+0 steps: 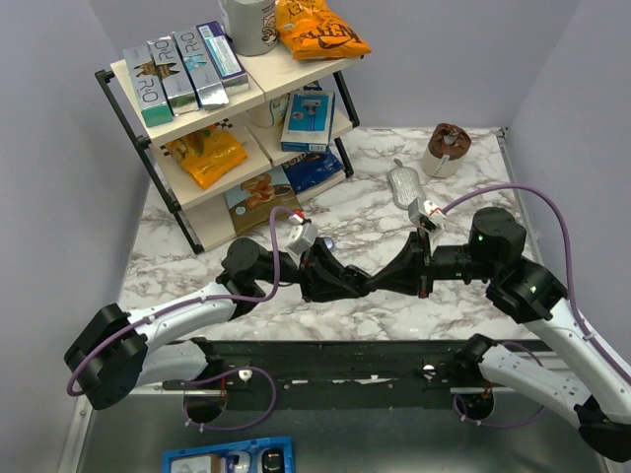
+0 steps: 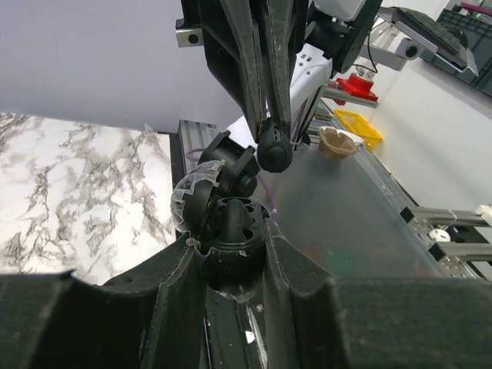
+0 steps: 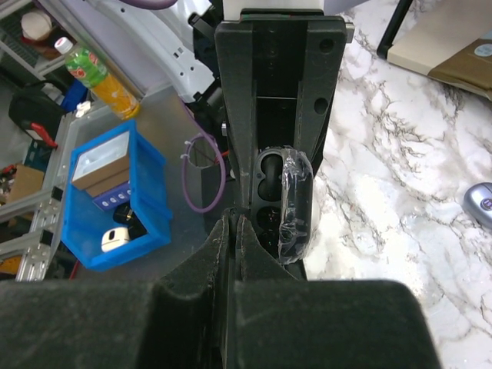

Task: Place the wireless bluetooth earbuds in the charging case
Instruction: Place the earbud in the charging case.

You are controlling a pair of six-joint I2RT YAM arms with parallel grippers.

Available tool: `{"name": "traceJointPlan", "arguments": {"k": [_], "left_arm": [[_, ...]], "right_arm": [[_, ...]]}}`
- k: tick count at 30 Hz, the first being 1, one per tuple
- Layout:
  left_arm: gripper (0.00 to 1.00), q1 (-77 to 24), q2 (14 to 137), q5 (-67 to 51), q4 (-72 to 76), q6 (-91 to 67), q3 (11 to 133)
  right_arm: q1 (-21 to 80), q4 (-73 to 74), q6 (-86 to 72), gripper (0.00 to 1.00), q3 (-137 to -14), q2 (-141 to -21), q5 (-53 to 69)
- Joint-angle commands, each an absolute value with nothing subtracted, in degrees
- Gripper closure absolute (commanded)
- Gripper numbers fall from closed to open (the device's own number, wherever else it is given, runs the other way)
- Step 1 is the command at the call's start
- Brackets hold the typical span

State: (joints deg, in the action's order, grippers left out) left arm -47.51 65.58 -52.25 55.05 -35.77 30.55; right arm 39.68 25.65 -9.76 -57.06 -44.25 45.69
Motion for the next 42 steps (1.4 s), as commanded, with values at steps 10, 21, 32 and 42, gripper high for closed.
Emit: {"name": "traceJointPlan", "arguments": {"k": [10, 21, 32, 42], "left_arm": [[1.00, -48.8, 67.3, -53.8, 64.9, -40.1, 32.4], [1.00, -50.4, 68.3, -52.2, 65.1, -39.5, 32.6], [1.00, -50.5, 68.7, -51.0, 66.8, -39.6, 32.9], [1.00, -50.5, 67.7, -50.5, 66.4, -39.0, 32.8]], "right_arm": [[39.9, 25.1, -8.2, 0.99, -54.1, -43.2, 43.8], [39.9, 21.5, -9.8, 0.99, -51.5, -41.2, 39.8], [40.3, 23.2, -8.0, 0.99, -51.0, -41.0, 39.6], [40.5, 25.5, -6.2, 0.99, -51.2, -40.2, 37.9]]}}
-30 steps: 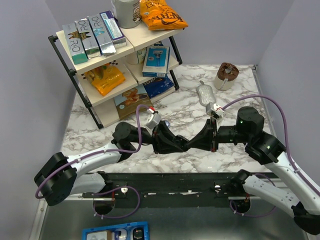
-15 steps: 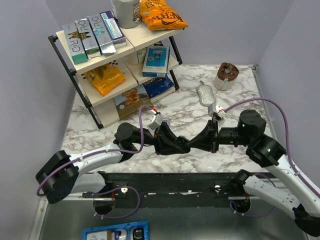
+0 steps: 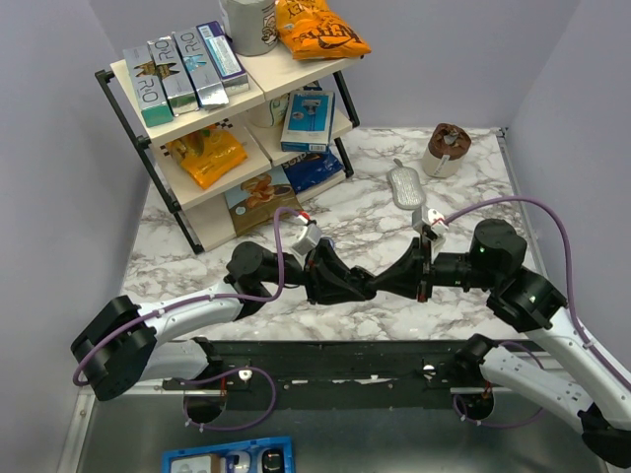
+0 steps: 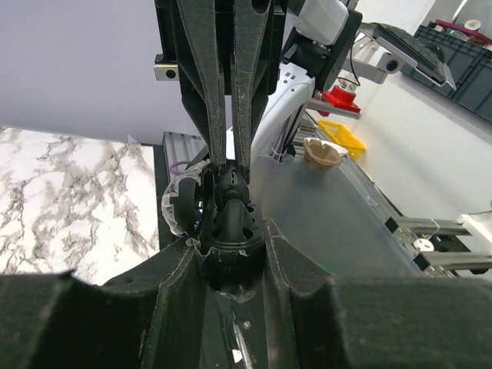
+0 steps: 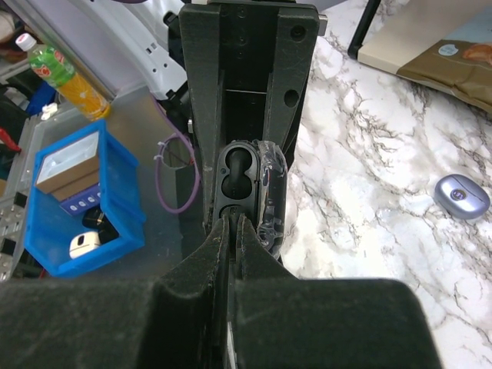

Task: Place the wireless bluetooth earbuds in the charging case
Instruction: Place the earbud in the charging case.

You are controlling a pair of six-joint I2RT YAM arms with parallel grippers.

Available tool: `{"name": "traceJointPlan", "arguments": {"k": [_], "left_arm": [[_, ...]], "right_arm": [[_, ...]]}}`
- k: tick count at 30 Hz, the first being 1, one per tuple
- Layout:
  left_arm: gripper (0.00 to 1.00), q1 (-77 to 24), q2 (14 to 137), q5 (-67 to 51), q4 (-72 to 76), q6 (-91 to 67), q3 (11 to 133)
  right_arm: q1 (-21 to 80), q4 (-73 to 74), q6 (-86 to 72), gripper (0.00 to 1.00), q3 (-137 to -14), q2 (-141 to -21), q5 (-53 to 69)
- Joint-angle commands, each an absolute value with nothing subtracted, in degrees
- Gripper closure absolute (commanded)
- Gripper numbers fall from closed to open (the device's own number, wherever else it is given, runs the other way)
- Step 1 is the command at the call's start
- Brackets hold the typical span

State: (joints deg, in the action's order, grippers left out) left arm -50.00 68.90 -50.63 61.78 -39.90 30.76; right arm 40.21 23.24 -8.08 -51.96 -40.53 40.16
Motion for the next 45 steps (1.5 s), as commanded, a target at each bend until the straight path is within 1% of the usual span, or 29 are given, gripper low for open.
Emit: {"name": "traceJointPlan", "arguments": {"k": [1, 15, 17, 20, 21, 24, 27, 30, 34, 41, 44, 45], "left_arm": [[1.00, -50.4, 67.5, -50.5, 66.4, -38.9, 32.8], [1.00, -50.5, 68.6, -49.7, 68.5, -39.6, 34.5], [1.00, -50.5, 68.9, -49.7, 68.4, -39.7, 35.0], [1.00, -50.5, 69.2, -49.9, 68.6, -39.8, 35.2], [1.00, -50.4, 69.2, -49.9, 68.6, -39.8, 35.1], [1.00, -50.5, 69.2, -50.0, 68.6, -39.9, 34.9], [1.00, -50.5, 68.9, -49.9, 68.5, -40.0, 34.5], [1.00, -50.5, 68.6, -49.9, 68.2, -39.9, 34.0], [1.00, -50.5, 68.5, -49.9, 67.9, -39.7, 33.2], [1.00, -50.7, 69.0, -50.0, 68.3, -40.2, 32.3], [1.00, -51.2, 69.3, -50.0, 68.2, -40.2, 32.6], [1.00, -51.3, 69.3, -50.0, 67.9, -40.0, 32.7]], "right_arm": [[40.5, 25.7, -6.2, 0.99, -51.2, -40.2, 37.9], [42.6, 25.3, -5.3, 0.99, -51.1, -41.0, 37.7], [42.7, 25.5, -5.5, 0.94, -51.5, -41.0, 37.0], [42.7, 25.4, -5.9, 0.80, -51.7, -41.0, 36.6], [42.7, 25.5, -6.0, 0.72, -51.9, -41.0, 36.4], [42.7, 25.1, -6.6, 0.60, -52.4, -40.8, 35.4], [42.7, 24.6, -7.4, 0.54, -52.8, -40.3, 34.5], [42.7, 24.5, -8.0, 0.50, -54.1, -40.3, 34.1], [42.7, 24.4, -9.0, 0.48, -56.4, -39.3, 32.2], [42.7, 24.6, -9.2, 0.48, -59.1, -41.3, 31.4], [42.7, 24.9, -9.0, 0.54, -59.4, -43.0, 33.3], [42.7, 24.8, -9.0, 0.58, -59.4, -43.8, 34.4]]}}
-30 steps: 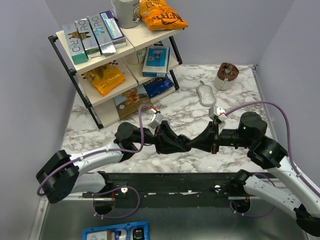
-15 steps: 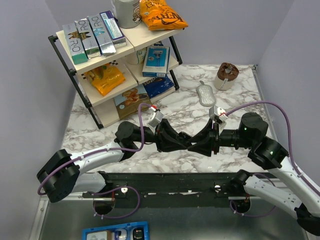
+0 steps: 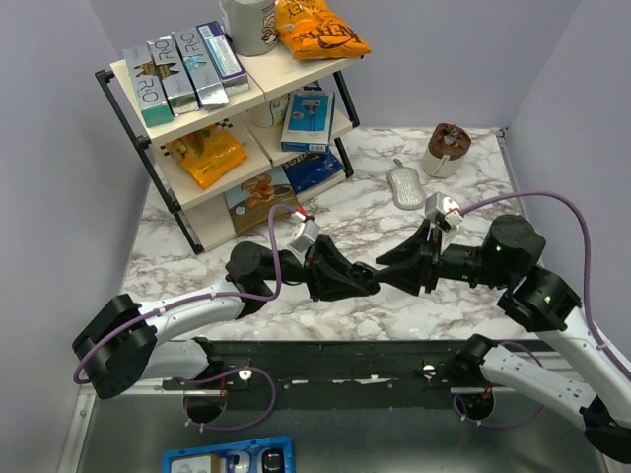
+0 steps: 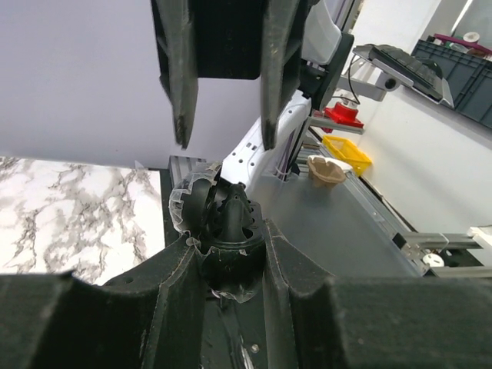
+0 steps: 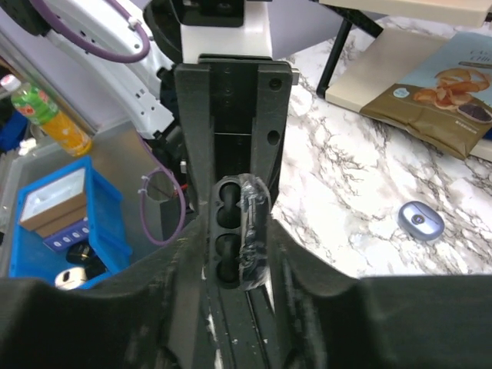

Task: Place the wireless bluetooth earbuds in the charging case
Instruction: Place the earbud in the charging case, then close the charging case.

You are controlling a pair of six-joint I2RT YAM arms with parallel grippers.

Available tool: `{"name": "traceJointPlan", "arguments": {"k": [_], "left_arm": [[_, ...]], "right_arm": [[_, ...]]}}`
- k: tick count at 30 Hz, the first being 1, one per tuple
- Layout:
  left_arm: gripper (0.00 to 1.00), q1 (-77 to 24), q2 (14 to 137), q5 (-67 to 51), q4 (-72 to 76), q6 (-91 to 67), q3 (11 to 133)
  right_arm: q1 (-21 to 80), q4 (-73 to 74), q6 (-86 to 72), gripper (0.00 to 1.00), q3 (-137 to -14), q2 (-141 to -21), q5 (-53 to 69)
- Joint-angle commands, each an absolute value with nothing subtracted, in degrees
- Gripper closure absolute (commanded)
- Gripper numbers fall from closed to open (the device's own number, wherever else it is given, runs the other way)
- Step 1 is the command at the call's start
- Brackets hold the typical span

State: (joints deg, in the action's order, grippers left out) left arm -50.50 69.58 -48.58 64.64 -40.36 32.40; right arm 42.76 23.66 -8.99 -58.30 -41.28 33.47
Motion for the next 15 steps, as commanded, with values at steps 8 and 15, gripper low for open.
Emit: {"name": "traceJointPlan", "arguments": {"k": [8, 15], "left_arm": [[1.00, -51.9, 70.2, -50.0, 66.1, -39.1, 33.5], [1.00, -52.3, 70.5, -50.3, 64.5, -38.0, 34.2]], "right_arm": [[42.7, 24.3, -9.0, 0.59, -59.5, -44.2, 36.0], [42.7, 23.5, -9.8, 0.52, -58.2, -43.9, 33.4]]}}
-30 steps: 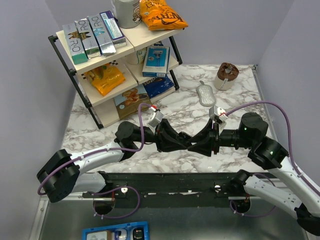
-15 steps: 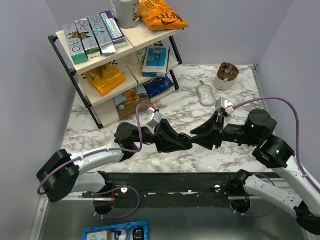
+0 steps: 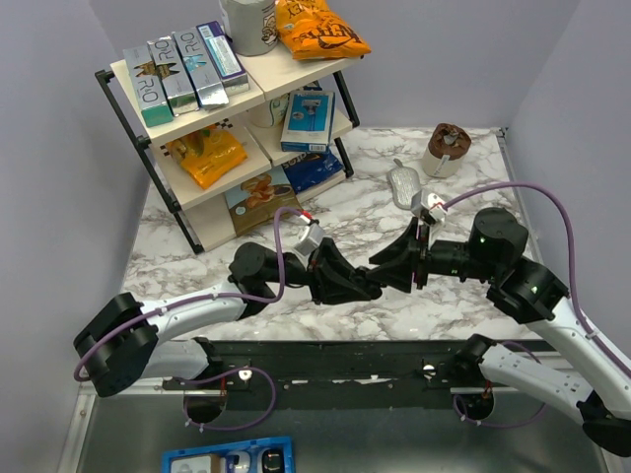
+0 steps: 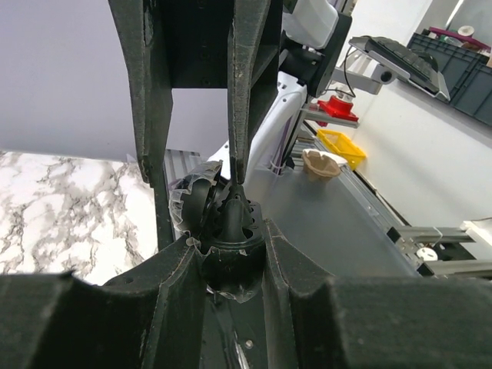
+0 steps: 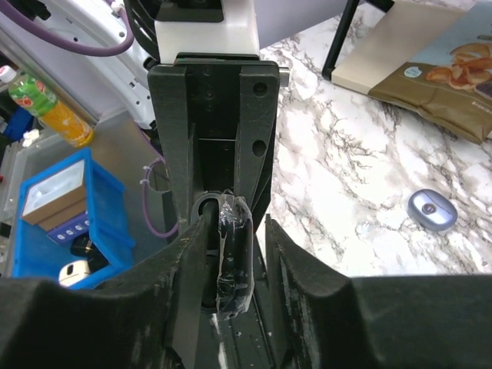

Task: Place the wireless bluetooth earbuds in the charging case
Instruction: Close the charging case.

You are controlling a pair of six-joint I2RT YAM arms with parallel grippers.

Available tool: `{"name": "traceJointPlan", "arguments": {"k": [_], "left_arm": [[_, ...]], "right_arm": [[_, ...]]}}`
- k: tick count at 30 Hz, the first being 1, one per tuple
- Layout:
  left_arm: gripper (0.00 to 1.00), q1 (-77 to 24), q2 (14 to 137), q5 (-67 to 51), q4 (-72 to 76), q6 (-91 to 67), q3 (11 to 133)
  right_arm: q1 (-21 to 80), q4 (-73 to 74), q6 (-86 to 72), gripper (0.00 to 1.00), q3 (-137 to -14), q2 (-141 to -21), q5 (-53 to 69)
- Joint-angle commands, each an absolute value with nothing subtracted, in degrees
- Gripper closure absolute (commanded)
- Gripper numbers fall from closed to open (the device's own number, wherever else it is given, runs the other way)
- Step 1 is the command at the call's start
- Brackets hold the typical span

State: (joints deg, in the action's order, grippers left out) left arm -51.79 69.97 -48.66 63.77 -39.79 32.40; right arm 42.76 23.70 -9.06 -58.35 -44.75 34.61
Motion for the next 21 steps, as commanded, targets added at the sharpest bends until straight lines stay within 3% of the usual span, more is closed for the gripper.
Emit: {"name": "traceJointPlan", "arguments": {"k": [1, 6, 8, 9, 12, 21], "left_arm": [[1.00, -52.4, 70.5, -50.3, 64.3, -37.9, 34.1], [1.00, -52.6, 70.1, -50.2, 62.8, -36.6, 33.2], [1.00, -52.8, 69.9, -49.9, 62.8, -36.4, 32.8], [1.00, -53.0, 69.7, -49.7, 62.7, -36.3, 32.7], [1.00, -53.3, 69.0, -49.4, 62.2, -35.8, 32.3], [1.00, -53.3, 68.3, -48.2, 60.2, -33.8, 32.8]], "right_arm": [[42.7, 23.0, -10.1, 0.50, -57.9, -43.5, 32.8], [42.6, 21.8, -12.9, 0.48, -58.0, -40.2, 24.0], [42.6, 22.8, -13.5, 0.52, -58.3, -40.5, 20.8], [42.6, 23.7, -13.8, 0.59, -58.2, -41.6, 18.7], [42.6, 25.4, -14.2, 0.67, -58.2, -44.0, 18.5], [42.7, 27.9, -11.8, 0.68, -58.2, -47.8, 23.4]]}}
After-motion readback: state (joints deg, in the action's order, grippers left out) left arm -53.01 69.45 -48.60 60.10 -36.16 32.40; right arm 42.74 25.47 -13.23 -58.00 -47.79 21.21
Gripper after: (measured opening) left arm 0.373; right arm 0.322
